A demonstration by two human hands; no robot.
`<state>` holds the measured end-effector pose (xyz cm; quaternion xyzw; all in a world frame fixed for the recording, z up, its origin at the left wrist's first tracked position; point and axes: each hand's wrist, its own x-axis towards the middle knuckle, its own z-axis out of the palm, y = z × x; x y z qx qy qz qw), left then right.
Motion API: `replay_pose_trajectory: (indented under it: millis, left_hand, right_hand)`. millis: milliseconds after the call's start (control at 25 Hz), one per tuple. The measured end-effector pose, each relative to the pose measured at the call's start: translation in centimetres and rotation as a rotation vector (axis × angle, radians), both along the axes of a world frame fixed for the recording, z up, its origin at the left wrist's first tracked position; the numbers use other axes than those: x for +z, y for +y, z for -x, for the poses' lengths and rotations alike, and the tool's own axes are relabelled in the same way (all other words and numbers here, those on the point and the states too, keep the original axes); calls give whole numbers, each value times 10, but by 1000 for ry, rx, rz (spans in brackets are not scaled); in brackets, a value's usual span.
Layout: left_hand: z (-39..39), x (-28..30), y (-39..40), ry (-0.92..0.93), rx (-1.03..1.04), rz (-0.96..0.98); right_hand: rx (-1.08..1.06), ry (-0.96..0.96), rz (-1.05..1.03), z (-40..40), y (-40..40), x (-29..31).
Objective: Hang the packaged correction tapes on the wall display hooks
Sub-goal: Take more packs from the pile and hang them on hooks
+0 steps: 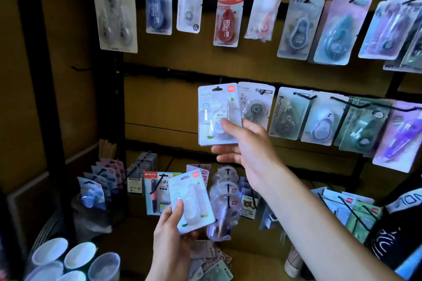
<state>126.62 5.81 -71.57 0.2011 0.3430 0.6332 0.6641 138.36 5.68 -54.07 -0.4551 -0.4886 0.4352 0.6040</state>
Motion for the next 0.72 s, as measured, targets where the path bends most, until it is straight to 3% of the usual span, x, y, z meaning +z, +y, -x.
replay_pose_trajectory:
  millis: [280, 520, 600, 720]
  left_hand:
    - [4, -3, 11, -3, 80, -21]
    - [7, 5, 6, -23, 59, -129]
    - [8, 8, 6, -11, 63, -191]
    - [8, 13, 9, -22, 27, -280]
  right_hand:
    - [-115, -35, 29, 6, 40, -3]
    - [59, 43, 419, 2, 59, -28]
    - [193, -86, 438, -3, 41, -58]
    - [384, -368, 257, -6, 9, -91]
